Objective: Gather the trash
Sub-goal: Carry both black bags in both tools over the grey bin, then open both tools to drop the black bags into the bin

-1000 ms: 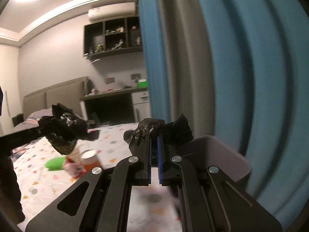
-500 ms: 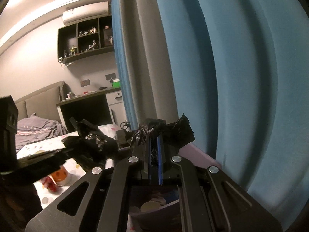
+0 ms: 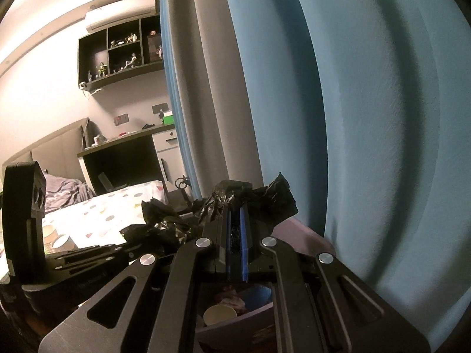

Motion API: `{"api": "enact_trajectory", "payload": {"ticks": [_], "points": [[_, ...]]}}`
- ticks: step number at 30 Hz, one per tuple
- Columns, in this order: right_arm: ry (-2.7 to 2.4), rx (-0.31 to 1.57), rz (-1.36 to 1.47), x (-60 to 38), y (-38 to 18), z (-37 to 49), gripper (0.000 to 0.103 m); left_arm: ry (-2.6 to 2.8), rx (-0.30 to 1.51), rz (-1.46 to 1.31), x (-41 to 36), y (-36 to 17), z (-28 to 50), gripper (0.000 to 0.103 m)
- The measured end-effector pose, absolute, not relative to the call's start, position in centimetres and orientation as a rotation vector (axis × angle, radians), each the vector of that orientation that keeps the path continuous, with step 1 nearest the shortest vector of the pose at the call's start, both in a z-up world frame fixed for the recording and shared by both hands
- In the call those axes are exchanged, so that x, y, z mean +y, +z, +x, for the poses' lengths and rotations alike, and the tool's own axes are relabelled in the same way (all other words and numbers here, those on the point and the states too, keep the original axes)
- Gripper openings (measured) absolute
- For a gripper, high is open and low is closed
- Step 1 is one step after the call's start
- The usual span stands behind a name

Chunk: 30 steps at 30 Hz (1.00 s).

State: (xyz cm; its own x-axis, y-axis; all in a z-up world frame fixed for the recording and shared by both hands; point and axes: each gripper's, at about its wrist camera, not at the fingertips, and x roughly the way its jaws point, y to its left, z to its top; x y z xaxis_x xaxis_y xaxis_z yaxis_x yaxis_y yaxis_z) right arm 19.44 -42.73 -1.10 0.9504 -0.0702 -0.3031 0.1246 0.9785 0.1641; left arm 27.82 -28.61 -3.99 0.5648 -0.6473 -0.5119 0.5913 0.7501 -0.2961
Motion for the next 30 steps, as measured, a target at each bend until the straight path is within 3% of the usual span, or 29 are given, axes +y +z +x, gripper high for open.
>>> {"api": "enact_trajectory", "payload": {"ticks": [18, 20, 21, 22, 24, 26, 28, 30], "points": [[-0.099, 0.332, 0.169, -42.6, -2.1, 21.2, 0.006, -0.736, 0.718, -0.111, -29.1, -5.8, 28.0, 0.003], [-0.095, 0.334, 0.169, -42.6, -2.3, 21.4, 0.006, -0.727, 0.717, -0.106, -29.0, -5.8, 28.0, 0.013], [-0.093, 0.334, 0.170, -42.6, -2.3, 21.4, 0.006, -0.717, 0.712, -0.105, -28.8, -5.8, 27.9, 0.027], [-0.092, 0.331, 0.171, -42.7, -2.4, 21.4, 0.007, -0.696, 0.702, -0.110, -28.4, -5.8, 27.8, 0.048], [-0.092, 0.329, 0.166, -42.7, -2.4, 21.4, 0.009, -0.670, 0.680, -0.138, -27.5, -5.6, 27.5, 0.066], [-0.095, 0.328, 0.163, -42.8, -2.5, 21.4, 0.019, -0.649, 0.670, -0.147, -26.7, -5.4, 27.3, 0.071], [-0.098, 0.325, 0.163, -42.9, -2.7, 21.4, 0.031, -0.615, 0.655, -0.140, -26.0, -5.2, 27.0, 0.084], [-0.103, 0.327, 0.164, -43.0, -2.7, 21.3, 0.031, -0.578, 0.637, -0.128, -25.3, -4.9, 26.5, 0.089]]}}
